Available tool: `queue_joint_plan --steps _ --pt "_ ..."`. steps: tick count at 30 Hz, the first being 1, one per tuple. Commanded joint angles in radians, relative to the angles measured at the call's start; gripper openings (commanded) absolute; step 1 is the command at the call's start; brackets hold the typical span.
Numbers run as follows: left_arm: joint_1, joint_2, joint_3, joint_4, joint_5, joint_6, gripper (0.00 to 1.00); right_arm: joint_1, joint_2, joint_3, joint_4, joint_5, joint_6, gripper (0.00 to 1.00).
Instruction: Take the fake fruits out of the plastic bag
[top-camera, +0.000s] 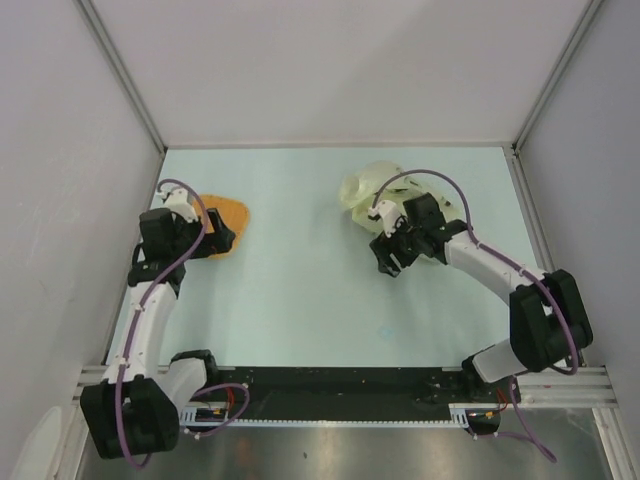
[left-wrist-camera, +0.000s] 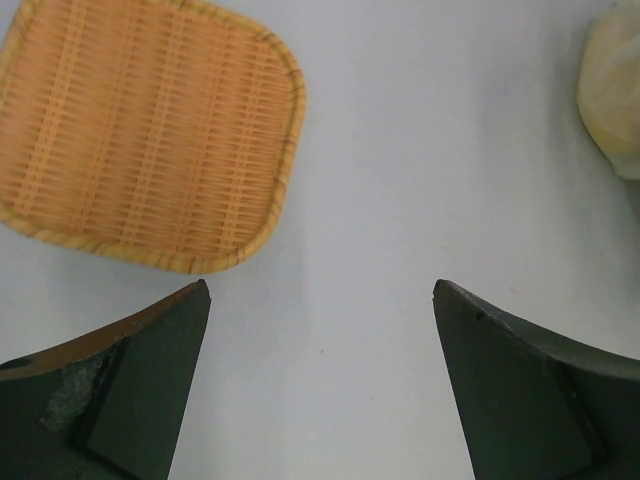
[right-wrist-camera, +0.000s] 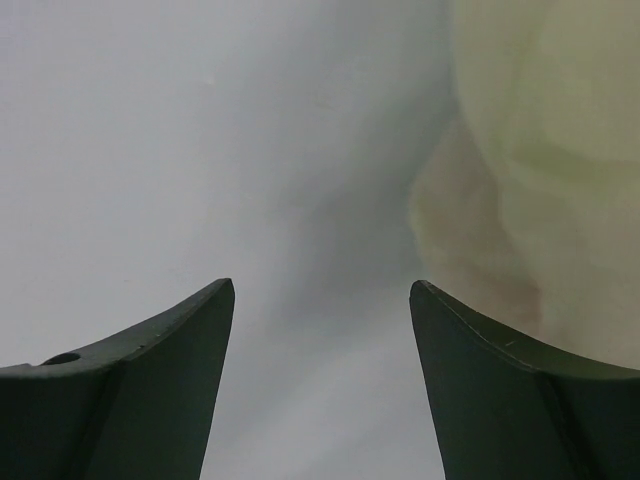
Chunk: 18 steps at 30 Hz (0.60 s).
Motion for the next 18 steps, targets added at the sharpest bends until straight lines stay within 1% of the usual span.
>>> queue_joint_plan --steps 1,3,6,7,9,10,11,14,16,18 --pt "0.097 0.031 0.038 0.001 0.076 -0.15 1.0 -0.132 0.075 0.006 0.024 0.038 0.022 0.76" --pt "0.137 0.065 0.067 -0.011 0.016 -0.179 0.99 -0.199 0.118 0.015 0.073 0.079 0.021 0.76" --pt "0.193 0.109 0.118 -0.073 -0.051 -0.228 0.98 -0.273 0.182 0.06 0.147 0.107 0.027 0.76" --pt "0.212 0.119 0.116 -0.093 -0.051 -0.243 0.98 -0.289 0.199 0.076 0.194 0.113 0.031 0.76" --pt "0.272 0.142 0.098 -0.087 -0.028 -0.297 0.96 -0.327 0.256 0.141 0.236 0.134 0.044 0.77" --pt "0.313 0.151 0.075 -0.076 0.028 -0.309 0.94 -0.336 0.276 0.17 0.253 0.141 0.039 0.77" --pt "0.33 0.163 0.067 -0.065 0.05 -0.335 0.91 -0.339 0.308 0.222 0.251 0.153 0.029 0.77" --pt "0.361 0.228 0.061 -0.044 0.093 -0.383 0.86 -0.332 0.328 0.297 0.195 0.145 0.001 0.76" --pt "0.362 0.266 0.053 -0.019 0.099 -0.411 0.86 -0.31 0.305 0.339 0.129 0.116 0.031 0.76" --pt "0.361 0.284 0.011 0.02 0.075 -0.495 0.86 -0.28 0.259 0.339 0.081 0.073 0.05 0.79"
